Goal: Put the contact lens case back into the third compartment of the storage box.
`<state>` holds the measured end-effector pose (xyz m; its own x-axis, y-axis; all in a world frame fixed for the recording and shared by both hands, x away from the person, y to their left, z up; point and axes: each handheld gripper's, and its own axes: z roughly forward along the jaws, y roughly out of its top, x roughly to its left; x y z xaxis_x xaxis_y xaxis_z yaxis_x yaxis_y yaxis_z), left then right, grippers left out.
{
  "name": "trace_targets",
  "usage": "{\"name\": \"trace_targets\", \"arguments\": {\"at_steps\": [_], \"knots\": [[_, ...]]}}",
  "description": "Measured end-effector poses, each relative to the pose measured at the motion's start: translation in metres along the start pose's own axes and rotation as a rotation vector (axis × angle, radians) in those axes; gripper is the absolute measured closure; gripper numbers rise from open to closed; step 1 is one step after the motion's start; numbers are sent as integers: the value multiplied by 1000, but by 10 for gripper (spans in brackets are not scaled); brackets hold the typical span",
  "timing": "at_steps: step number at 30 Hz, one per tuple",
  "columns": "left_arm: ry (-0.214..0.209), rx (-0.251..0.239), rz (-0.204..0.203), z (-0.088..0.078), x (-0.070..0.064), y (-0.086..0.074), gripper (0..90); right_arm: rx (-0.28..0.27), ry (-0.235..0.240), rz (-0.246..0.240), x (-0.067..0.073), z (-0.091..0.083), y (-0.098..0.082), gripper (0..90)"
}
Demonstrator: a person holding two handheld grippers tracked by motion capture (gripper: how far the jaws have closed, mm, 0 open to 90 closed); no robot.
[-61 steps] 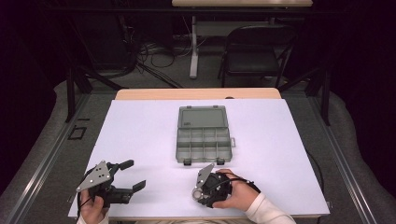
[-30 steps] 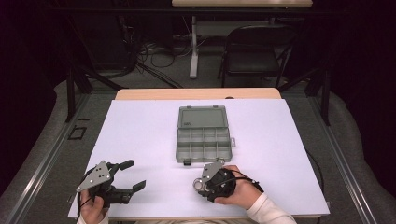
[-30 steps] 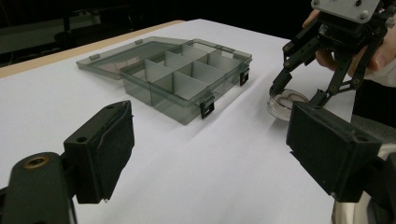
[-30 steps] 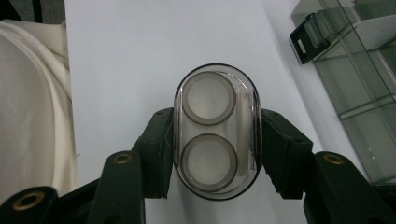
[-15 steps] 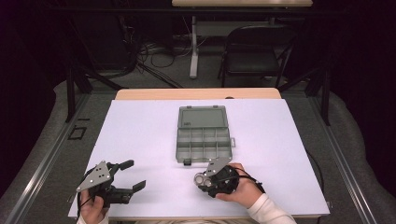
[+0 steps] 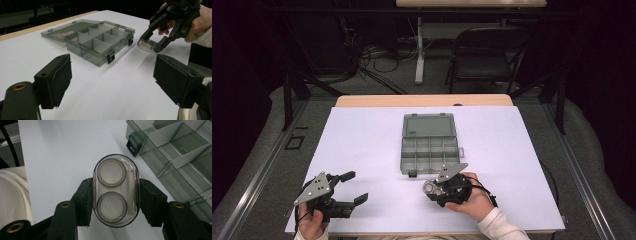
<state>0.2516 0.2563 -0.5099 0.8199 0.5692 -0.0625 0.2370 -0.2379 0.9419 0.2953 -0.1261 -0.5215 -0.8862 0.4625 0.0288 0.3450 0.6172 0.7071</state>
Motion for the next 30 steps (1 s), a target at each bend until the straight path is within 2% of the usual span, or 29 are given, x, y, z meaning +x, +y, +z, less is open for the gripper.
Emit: {"name": "trace_targets", "arguments": {"at_steps": [7, 12, 18, 20, 30], "knots": [[4, 0, -3, 0, 1, 0, 157, -4, -66, 64, -9, -4, -3, 485], [11, 5, -8, 0, 2, -1, 157, -8, -109, 127, -17, -6, -4, 485], [19, 4, -19, 0, 2, -2, 157, 8, -162, 191, -25, -8, -8, 485], [17, 3, -17, 0, 2, -1, 157, 14, -192, 207, -27, -9, -10, 485], [11, 2, -15, -1, 1, -1, 157, 8, -249, 250, -30, -16, -12, 485]]}}
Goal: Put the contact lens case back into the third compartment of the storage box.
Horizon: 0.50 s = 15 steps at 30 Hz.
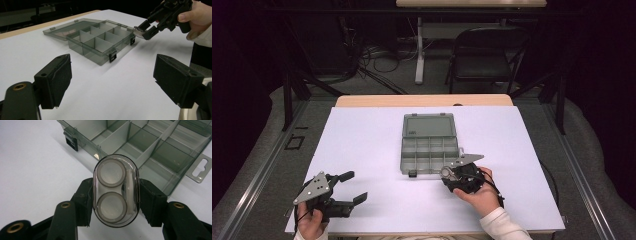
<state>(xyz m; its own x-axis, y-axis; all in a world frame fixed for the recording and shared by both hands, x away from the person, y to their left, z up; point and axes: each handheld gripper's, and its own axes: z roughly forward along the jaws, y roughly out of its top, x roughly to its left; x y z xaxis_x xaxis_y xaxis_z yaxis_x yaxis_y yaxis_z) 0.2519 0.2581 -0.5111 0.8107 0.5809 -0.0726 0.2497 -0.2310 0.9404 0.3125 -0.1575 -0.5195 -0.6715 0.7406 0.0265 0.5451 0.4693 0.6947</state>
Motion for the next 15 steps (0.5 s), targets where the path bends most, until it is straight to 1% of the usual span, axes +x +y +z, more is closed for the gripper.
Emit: {"name": "trace_targets", "arguments": {"at_steps": [5, 12, 15], "knots": [[0, 3, -1, -1, 0, 0, 157, -5, -14, 3, -2, -1, 0, 485], [4, 4, -10, -1, 0, -1, 157, -1, -23, 10, -4, -5, 6, 485], [2, 0, -17, -1, 0, -1, 157, -2, -14, 20, -6, -5, 8, 484]]}}
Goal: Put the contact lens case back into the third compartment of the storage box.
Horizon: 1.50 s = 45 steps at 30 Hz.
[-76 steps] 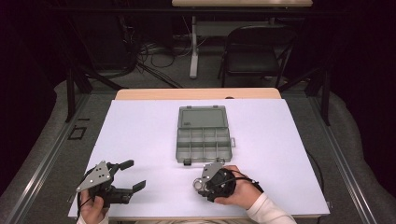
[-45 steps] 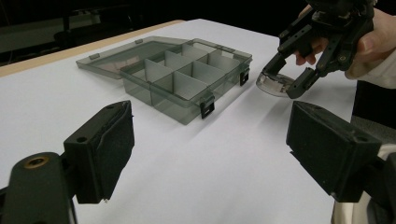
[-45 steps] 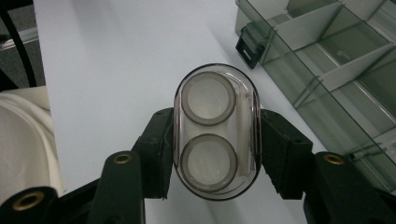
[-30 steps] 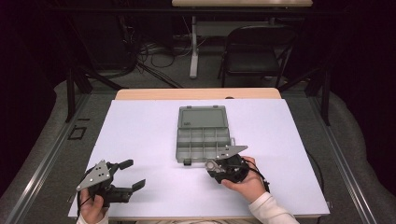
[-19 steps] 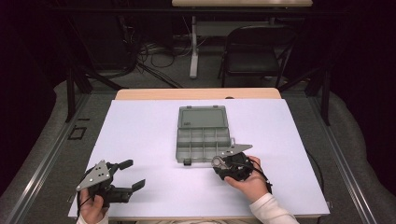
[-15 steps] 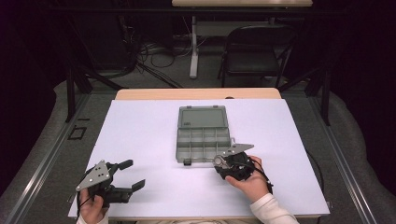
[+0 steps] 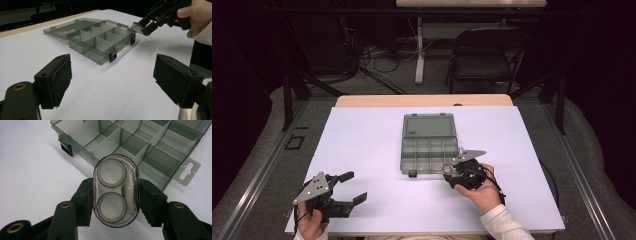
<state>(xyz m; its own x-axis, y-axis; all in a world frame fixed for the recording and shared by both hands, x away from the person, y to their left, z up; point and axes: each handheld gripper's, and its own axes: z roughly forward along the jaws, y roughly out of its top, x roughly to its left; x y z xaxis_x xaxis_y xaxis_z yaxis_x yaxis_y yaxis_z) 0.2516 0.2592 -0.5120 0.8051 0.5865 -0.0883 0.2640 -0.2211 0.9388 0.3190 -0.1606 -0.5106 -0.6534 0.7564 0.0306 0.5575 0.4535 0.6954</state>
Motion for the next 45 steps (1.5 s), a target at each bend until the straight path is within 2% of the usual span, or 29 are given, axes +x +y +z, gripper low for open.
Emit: {"name": "trace_targets", "arguments": {"at_steps": [13, 24, 30, 45], "knots": [[5, 2, -4, -2, 0, -1, 157, 6, 30, 20, -10, 1, 20, 485], [8, 5, -1, -4, -2, -1, 157, 43, 52, 20, -18, 2, 40, 485], [11, 4, -5, -3, -2, -2, 157, 52, 65, 40, -23, 4, 44, 485], [4, 4, 0, -1, -1, -1, 157, 70, 65, 31, -26, 8, 52, 485]]}}
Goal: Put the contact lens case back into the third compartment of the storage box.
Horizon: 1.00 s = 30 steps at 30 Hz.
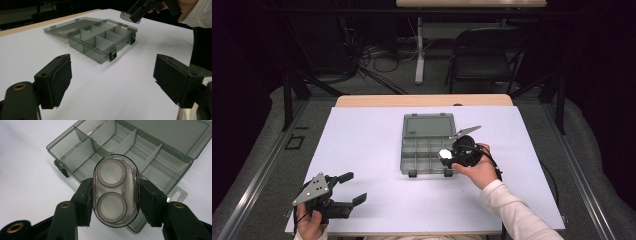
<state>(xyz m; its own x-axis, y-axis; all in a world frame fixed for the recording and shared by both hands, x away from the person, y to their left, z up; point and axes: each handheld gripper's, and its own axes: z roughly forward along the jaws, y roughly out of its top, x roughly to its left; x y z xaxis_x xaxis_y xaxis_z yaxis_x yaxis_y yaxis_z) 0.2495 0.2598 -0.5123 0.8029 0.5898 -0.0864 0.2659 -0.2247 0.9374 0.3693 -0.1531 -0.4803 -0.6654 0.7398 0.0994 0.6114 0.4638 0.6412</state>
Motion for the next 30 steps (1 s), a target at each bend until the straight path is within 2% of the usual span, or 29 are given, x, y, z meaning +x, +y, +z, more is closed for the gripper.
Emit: {"name": "trace_targets", "arguments": {"at_steps": [8, 19, 30], "knots": [[-4, 2, 2, 1, 1, 0, 157, 18, -2, -15, -1, 8, 12, 485], [-8, 3, -1, 1, 1, 0, 157, 55, -1, -40, 2, 29, 34, 485], [-9, 4, 0, 1, 1, 0, 157, 62, 5, -45, -3, 43, 50, 485]]}}
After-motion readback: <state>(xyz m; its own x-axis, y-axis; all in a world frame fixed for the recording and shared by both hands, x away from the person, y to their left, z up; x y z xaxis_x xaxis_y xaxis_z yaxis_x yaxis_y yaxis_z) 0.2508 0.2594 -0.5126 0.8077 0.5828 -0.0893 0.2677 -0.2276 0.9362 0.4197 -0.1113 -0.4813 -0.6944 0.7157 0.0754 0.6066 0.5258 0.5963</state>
